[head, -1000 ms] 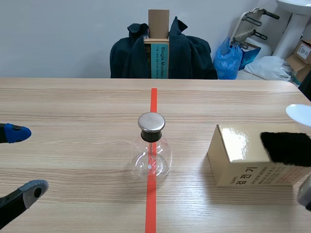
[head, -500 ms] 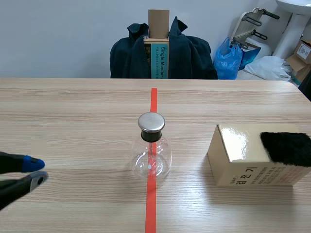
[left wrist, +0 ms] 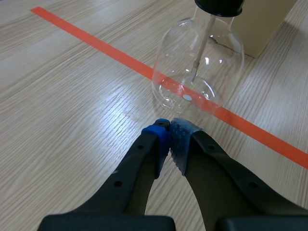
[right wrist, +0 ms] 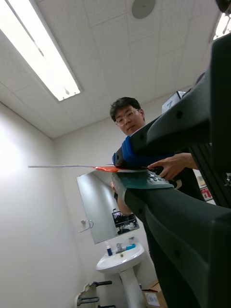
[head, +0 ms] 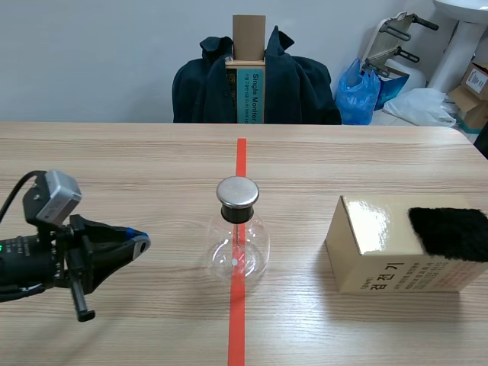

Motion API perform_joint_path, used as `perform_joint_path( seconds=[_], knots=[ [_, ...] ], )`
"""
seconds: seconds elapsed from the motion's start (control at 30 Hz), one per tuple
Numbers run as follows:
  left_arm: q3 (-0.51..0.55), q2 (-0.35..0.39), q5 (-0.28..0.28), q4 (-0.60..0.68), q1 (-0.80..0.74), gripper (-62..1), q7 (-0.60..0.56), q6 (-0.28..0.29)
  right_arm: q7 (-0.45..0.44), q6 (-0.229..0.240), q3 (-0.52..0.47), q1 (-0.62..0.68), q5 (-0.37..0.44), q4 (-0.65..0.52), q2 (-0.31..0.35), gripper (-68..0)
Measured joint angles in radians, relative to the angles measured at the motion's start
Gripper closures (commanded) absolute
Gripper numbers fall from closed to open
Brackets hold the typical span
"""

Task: Do the electroscope experiment.
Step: 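Bring the plate to the electroscope and point at the metal foil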

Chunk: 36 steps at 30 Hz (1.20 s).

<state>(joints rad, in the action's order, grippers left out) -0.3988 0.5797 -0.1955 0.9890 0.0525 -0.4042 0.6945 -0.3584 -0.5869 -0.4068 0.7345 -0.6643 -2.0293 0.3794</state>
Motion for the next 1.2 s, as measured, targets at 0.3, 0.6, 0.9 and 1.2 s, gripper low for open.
perform_joint_path(
  seconds=[0.3,0.6,0.9,1.2],
  knots=[
    [-0.108,-0.098,0.1,-0.136,0.083,-2.1,-0.092,-0.013,-0.05,0.053,0.101,-0.039,-0.077,-0.002,0.0,-0.8],
    [-0.126,-0.129,0.127,-0.164,0.092,-2.1,-0.117,-0.088,0.068,0.049,0.385,-0.194,-0.269,0.027,0.0,-0.8],
    [-0.126,-0.131,0.154,-0.164,0.092,-2.1,-0.117,-0.119,0.118,0.049,0.61,-0.277,-0.383,0.161,0.0,-0.8],
    [-0.126,-0.143,0.153,-0.164,0.092,-2.1,-0.109,-0.137,0.125,0.049,0.749,-0.291,-0.436,0.33,0.0,-0.8]
  ],
)
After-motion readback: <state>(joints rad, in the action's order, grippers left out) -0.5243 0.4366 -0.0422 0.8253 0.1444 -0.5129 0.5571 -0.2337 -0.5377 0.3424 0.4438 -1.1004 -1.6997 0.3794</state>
